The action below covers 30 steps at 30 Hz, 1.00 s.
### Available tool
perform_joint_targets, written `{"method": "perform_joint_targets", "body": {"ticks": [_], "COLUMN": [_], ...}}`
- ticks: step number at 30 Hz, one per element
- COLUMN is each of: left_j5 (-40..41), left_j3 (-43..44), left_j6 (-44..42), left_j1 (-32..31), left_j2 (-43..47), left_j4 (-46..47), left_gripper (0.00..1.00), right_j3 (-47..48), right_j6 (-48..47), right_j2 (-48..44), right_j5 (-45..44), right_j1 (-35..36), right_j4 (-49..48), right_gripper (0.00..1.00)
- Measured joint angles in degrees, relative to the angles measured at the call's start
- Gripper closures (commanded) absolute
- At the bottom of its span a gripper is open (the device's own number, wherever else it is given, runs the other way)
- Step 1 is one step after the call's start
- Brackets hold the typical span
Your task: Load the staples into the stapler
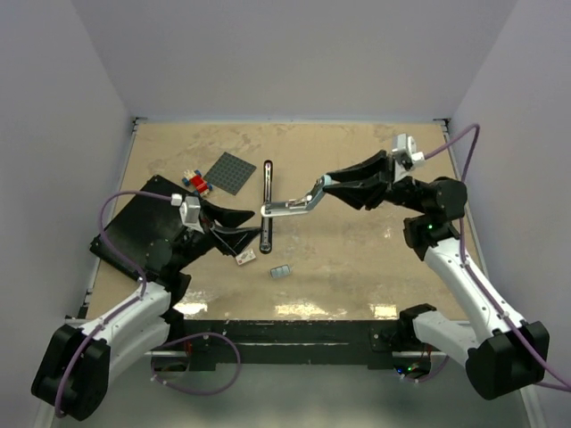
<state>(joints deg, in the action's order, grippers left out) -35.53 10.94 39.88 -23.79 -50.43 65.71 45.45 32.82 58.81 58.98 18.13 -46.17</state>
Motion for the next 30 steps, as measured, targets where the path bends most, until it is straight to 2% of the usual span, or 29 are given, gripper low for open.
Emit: {"method": "perform_joint_targets", "body": {"ticks": [6,10,15,19,26,30], "left_j5": [2.67,2.82,2.86,3.37,3.48,3.32], "left_j3": [3.85,11.19,22.23,30.93,42.62,44.92], "left_j6": [-9.62,-18.58,-30.47,-40.02,-53.48,-57.77], "left_j1": [1.31,1.33,0.57,-3.34,-14.12,-16.76], "left_j2": [3.8,4.35,2.99,-0.39,-12.22,-17.73], "left_j4": [-18.1,-29.14,-40.72,-48.0,-57.57,-61.61], "left_gripper": [0.06,0.02,0.01,0.01,0.01,0.07], "right_j3": [8.31,12.26,13.51,13.49,13.42,13.4], "right_j6": [-9.49,-17.84,-26.38,-30.01,-33.05,-33.7], "right_j2": [-3.15,-3.58,-1.36,0.83,1.64,1.64], "right_j5": [-0.57,0.98,2.14,2.43,3.85,4.31], "right_j1": [-2.03,-2.01,-2.01,-2.01,-2.01,-1.95], "right_j4": [6.23,15.15,25.97,31.63,34.6,35.1], "right_gripper": [1.0,1.0,1.0,1.0,1.0,1.0]}}
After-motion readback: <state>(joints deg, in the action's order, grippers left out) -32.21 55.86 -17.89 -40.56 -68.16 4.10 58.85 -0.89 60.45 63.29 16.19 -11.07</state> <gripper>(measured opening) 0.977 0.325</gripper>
